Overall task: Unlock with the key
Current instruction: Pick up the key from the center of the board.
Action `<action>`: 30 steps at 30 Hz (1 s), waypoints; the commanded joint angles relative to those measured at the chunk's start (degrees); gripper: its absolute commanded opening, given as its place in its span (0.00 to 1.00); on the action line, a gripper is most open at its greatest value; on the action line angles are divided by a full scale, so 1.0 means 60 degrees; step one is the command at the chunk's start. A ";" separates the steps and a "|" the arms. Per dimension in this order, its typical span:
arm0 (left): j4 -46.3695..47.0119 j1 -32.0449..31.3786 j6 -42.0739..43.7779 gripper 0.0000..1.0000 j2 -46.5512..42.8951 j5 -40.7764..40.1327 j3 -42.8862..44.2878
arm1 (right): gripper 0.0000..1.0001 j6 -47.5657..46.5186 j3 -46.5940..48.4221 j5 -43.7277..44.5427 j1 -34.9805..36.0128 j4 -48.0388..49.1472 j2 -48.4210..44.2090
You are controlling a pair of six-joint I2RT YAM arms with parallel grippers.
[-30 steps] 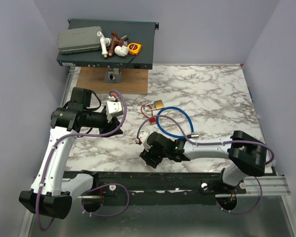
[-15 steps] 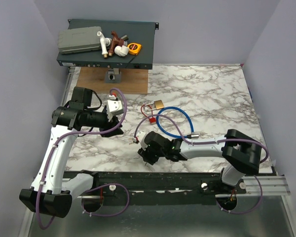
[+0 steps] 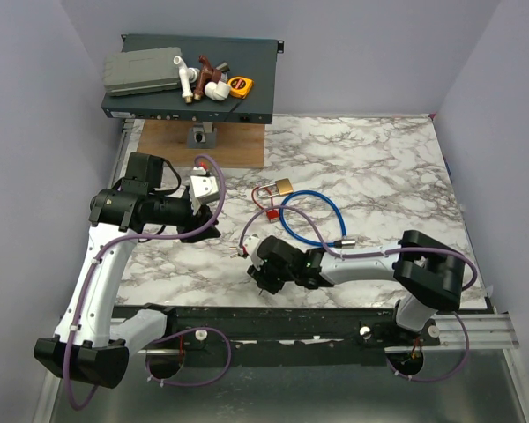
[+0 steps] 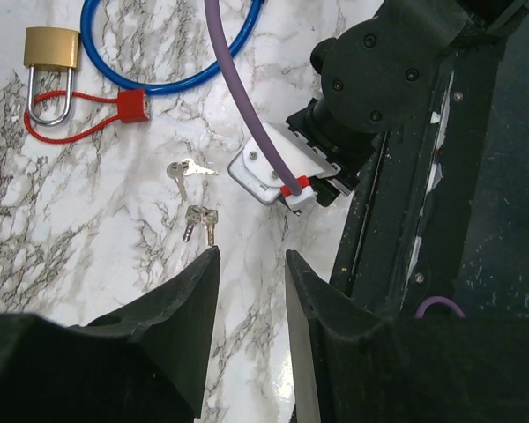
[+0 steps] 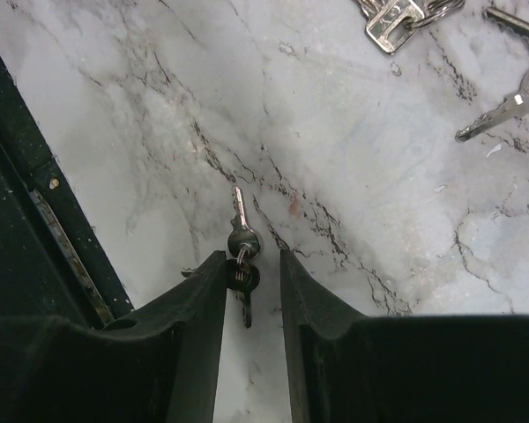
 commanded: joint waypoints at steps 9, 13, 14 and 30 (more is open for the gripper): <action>-0.0104 0.0070 0.0061 0.34 0.0045 -0.0098 0.0316 | 0.18 0.0253 -0.0148 0.0274 0.0367 -0.0509 0.0347; -0.0136 0.0070 0.0043 0.34 0.0032 -0.0135 0.0323 | 0.01 0.0242 -0.0171 0.0281 0.0373 -0.0429 0.0284; -0.0163 0.0070 0.0068 0.34 0.0018 -0.0157 0.0323 | 0.01 0.0247 -0.0185 0.0281 0.0373 -0.0407 0.0274; -0.0488 0.0070 0.0561 0.35 0.0397 0.0475 0.0142 | 0.01 0.0505 -0.0935 0.1059 0.0372 0.1030 -0.2265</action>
